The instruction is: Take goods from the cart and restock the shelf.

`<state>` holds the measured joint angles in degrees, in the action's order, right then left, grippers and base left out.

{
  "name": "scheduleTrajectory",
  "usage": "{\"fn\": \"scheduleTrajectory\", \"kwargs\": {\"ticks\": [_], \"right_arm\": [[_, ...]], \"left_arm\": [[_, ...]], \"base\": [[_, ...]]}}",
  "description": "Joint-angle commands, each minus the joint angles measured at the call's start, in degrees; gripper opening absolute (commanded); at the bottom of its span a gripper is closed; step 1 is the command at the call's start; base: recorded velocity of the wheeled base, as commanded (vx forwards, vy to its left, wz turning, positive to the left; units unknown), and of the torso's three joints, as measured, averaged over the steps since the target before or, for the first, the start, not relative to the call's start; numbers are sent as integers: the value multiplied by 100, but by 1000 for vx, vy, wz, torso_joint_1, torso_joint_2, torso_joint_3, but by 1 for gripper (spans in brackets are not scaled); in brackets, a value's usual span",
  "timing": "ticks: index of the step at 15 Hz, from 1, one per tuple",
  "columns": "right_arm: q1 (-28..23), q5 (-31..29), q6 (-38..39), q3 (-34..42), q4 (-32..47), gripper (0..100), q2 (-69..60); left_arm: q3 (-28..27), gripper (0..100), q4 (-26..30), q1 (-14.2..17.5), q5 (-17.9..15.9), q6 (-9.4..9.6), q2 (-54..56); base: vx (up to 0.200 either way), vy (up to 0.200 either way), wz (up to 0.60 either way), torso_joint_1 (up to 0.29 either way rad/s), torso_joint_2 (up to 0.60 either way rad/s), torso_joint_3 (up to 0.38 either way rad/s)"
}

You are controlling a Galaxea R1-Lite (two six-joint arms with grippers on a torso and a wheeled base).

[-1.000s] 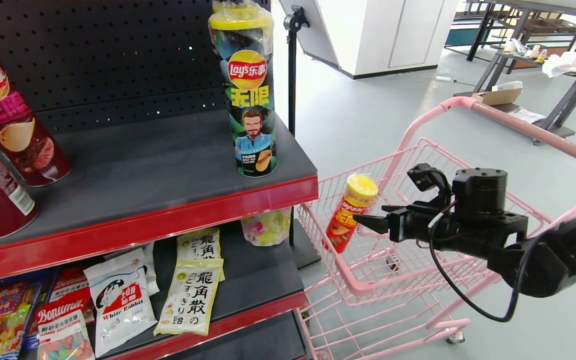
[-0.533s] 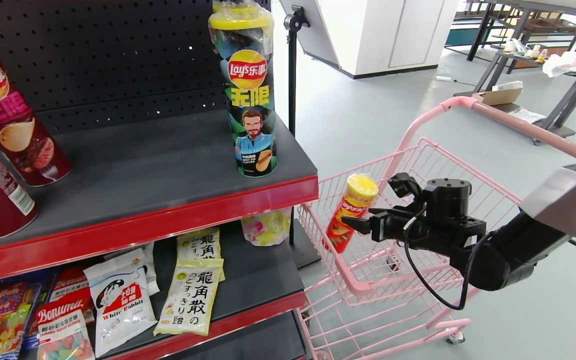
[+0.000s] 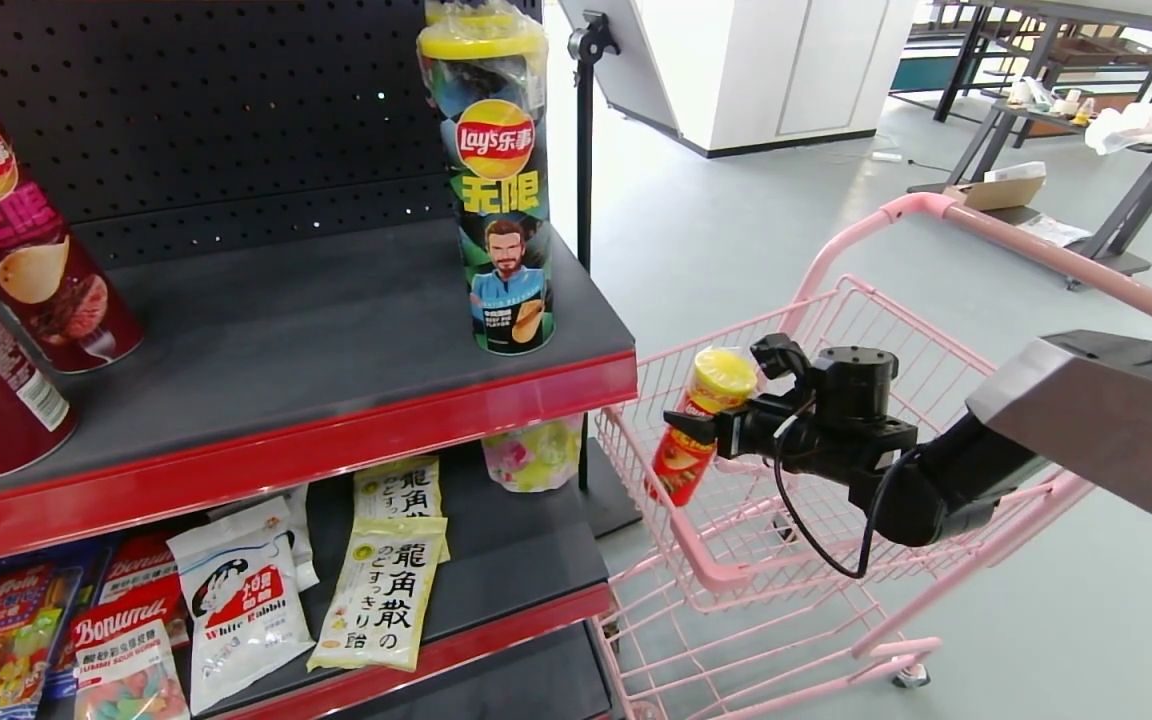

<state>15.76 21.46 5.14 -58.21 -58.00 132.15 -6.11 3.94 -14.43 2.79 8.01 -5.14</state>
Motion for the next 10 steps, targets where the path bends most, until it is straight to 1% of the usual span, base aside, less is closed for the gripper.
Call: {"fn": "scheduleTrajectory", "kwargs": {"ticks": [1, 2, 3, 6, 7, 10], "right_arm": [[-12, 25, 4, -323, 0, 100, 329], [-12, 25, 4, -428, 0, 100, 408], [-12, 25, -5, -472, -9, 0, 452], [-29, -10, -13, -393, -62, 0, 391], [-29, -27, -13, -314, -194, 0, 241], [-29, -36, -163, 152, -27, 0, -699]], "left_arm": [[31, 100, 2, 2, 2, -1, -13], [31, 100, 2, 2, 2, -1, -13], [48, 100, 2, 2, 2, -1, -13], [75, 100, 2, 2, 2, -1, -13], [110, 100, -7, 2, 2, -1, -13], [163, 100, -7, 2, -165, 8, -13]], "base": [[0, 0, 0, 0, 0, 0], [0, 0, 0, 0, 0, 0], [0, 0, 0, 0, 0, 0], [0, 0, 0, 0, 0, 0], [0, 0, 0, 0, 0, 0], [0, 0, 0, 0, 0, 0]]}}
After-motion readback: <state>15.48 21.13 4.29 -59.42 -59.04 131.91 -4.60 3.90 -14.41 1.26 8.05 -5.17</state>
